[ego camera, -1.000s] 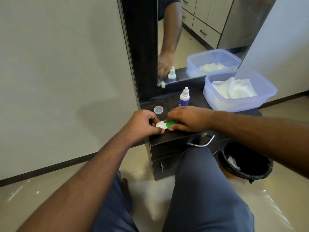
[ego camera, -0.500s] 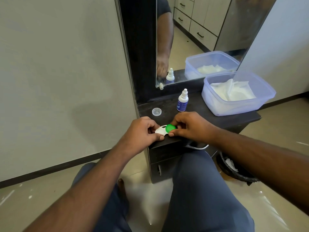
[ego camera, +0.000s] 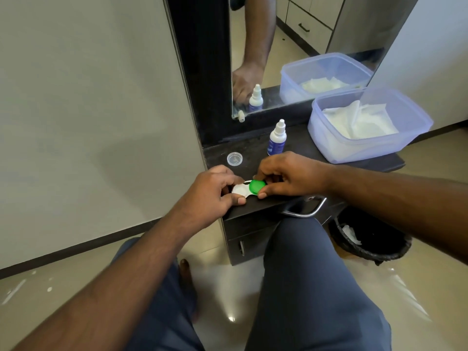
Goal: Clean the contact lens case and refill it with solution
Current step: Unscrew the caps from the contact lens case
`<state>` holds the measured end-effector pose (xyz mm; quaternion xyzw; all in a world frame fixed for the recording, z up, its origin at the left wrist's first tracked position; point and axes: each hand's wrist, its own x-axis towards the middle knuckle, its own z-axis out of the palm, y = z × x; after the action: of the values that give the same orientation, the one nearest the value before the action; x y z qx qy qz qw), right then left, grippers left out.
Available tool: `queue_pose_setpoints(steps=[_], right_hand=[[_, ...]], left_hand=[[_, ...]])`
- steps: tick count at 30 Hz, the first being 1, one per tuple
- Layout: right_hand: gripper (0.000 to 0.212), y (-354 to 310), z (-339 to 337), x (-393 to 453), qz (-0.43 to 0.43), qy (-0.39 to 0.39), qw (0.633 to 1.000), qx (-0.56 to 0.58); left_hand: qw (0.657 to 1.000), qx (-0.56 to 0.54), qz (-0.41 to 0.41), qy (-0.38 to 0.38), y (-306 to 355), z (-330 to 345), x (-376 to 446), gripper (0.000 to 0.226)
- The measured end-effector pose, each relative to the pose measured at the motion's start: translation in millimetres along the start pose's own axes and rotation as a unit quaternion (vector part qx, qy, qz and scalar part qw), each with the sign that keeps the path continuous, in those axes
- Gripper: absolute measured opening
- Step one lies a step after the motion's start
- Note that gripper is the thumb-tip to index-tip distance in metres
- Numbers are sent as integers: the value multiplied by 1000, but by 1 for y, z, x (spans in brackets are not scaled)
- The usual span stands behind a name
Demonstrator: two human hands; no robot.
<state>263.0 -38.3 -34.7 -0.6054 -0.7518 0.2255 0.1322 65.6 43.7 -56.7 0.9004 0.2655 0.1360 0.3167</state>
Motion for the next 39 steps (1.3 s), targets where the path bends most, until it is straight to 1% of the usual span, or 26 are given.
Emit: queue_pose_setpoints(steps=[2, 3, 5, 8, 10, 11, 14, 18, 22, 25, 27, 28, 30, 31, 32, 33, 34, 36, 37, 39], right_hand=[[29, -1, 0, -1, 11, 3, 1000, -15], [32, -2, 3, -3, 24, 20, 999, -14], [41, -6, 15, -9, 61, 93, 994, -9], [51, -19, 37, -18, 134, 220, 966, 29], [51, -27, 45, -22, 172, 261, 949, 51], [48, -30, 48, -22, 183, 272, 943, 53], [35, -36, 51, -21, 195, 279, 939, 48], [40, -37, 44, -19, 225, 257, 936, 87], [43, -35, 41, -17, 260, 284, 911, 150], [31, -42, 45, -24, 275, 304, 902, 140], [22, -50, 48, -29, 273, 315, 902, 114], [25, -55, 50, -30, 269, 316, 904, 101], [39, -61, 54, -30, 279, 291, 913, 57], [46, -63, 55, -29, 292, 273, 916, 28], [51, -63, 56, -27, 305, 257, 917, 5], [52, -64, 56, -26, 312, 248, 917, -5], [49, -63, 55, -25, 314, 241, 918, -2], [40, -62, 51, -23, 311, 227, 923, 26], [36, -60, 49, -23, 308, 214, 926, 44], [34, -58, 42, -23, 305, 191, 930, 78]], left_hand=[[1000, 1, -17, 13, 2, -1, 0, 36], [999, -2, -30, 27, 2, -1, 0, 34], [996, -11, -58, 62, 5, 3, -2, 33], [992, -11, -74, 101, 11, 12, -8, 35], [990, 2, -81, 119, 15, 17, -12, 37], [988, 13, -85, 127, 17, 19, -13, 39], [984, 46, -98, 139, 20, 21, -16, 44], [987, 12, -98, 128, 24, 20, -20, 43], [995, 2, -55, 81, 25, 16, -27, 36], [995, 7, -36, 90, 19, 9, -25, 21], [995, 20, -24, 94, 14, 2, -18, 18], [996, 32, -13, 88, 13, -3, -12, 19], [996, 69, 28, 55, 13, -15, 3, 24], [994, 93, 54, 24, 14, -20, 11, 28], [989, 123, 76, -18, 16, -25, 20, 33], [980, 161, 92, -68, 18, -29, 29, 38], [965, 209, 105, -120, 19, -33, 37, 42], [921, 299, 142, -207, 22, -37, 49, 46], [900, 328, 162, -236, 24, -38, 53, 46], [872, 359, 202, -265, 25, -40, 57, 45]])
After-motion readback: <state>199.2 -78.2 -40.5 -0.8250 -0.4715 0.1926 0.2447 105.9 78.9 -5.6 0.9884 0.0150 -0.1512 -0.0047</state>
